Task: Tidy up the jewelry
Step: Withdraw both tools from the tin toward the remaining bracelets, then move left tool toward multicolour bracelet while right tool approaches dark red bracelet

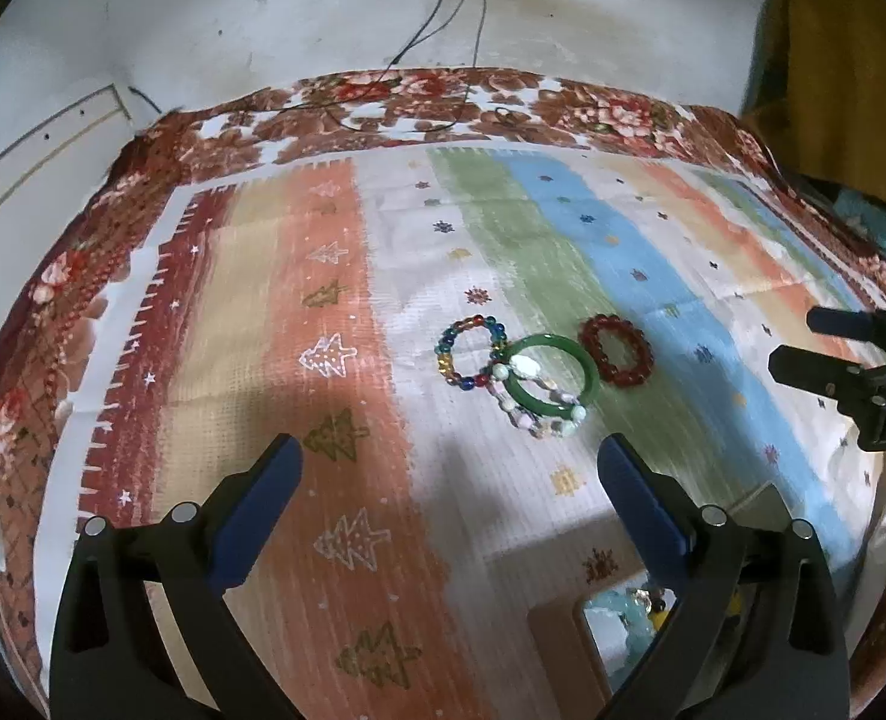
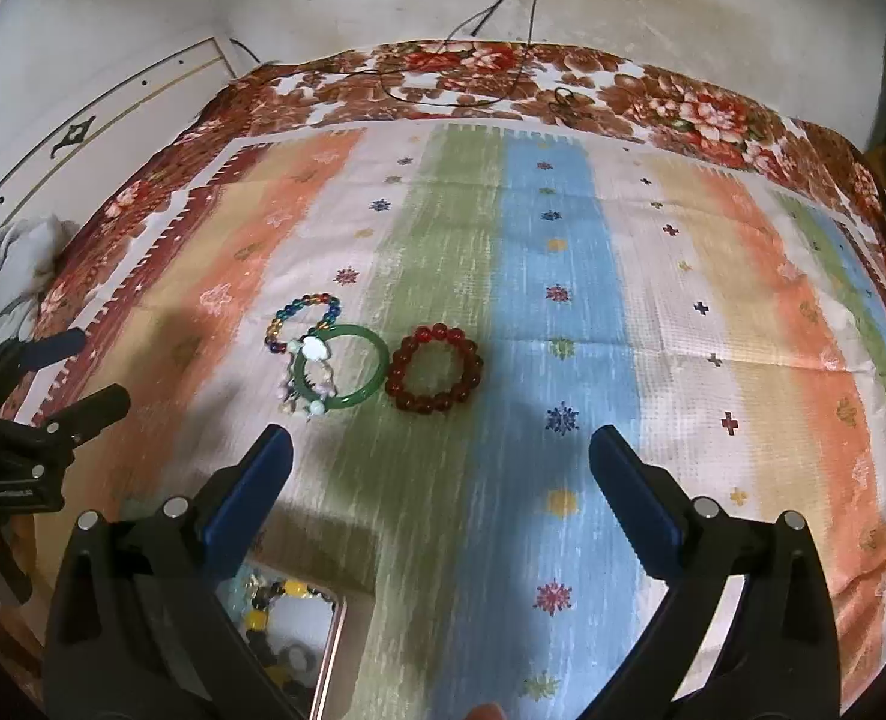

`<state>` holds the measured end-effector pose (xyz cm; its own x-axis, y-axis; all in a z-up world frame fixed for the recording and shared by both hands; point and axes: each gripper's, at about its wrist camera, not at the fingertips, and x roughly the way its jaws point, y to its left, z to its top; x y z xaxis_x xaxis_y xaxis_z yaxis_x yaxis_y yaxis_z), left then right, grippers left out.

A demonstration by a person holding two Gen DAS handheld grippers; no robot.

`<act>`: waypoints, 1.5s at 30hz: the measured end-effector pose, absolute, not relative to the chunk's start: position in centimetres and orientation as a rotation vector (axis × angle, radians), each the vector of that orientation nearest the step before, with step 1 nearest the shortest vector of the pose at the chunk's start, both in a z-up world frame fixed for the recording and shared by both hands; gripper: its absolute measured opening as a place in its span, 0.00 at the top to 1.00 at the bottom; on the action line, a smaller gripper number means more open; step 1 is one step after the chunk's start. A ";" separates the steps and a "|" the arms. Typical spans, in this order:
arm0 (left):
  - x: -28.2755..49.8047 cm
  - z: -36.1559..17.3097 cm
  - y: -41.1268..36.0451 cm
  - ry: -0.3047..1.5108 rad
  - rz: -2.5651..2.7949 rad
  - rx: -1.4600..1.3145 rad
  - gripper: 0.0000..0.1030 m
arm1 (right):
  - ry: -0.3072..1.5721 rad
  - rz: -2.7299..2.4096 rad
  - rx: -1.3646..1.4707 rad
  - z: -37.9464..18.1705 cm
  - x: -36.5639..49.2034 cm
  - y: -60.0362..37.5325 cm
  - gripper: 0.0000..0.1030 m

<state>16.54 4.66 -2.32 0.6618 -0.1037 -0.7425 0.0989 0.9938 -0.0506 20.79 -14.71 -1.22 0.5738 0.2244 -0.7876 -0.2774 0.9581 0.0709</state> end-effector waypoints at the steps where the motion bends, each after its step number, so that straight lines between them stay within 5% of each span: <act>1: 16.8 -2.4 4.8 0.841 -0.109 -0.006 0.06 | 0.917 0.289 -0.059 -1.4 21.2 -14.7 0.05; 45: 28.3 -9.3 4.3 0.952 -0.083 0.079 0.06 | 1.117 0.196 -0.036 -9.4 31.3 -15.0 0.05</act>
<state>28.33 4.34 -9.28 0.5772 -0.0357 -0.8158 0.1054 0.9939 0.0311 31.34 -15.04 -9.39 0.4233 0.1385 -0.8953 -0.1745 0.9822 0.0694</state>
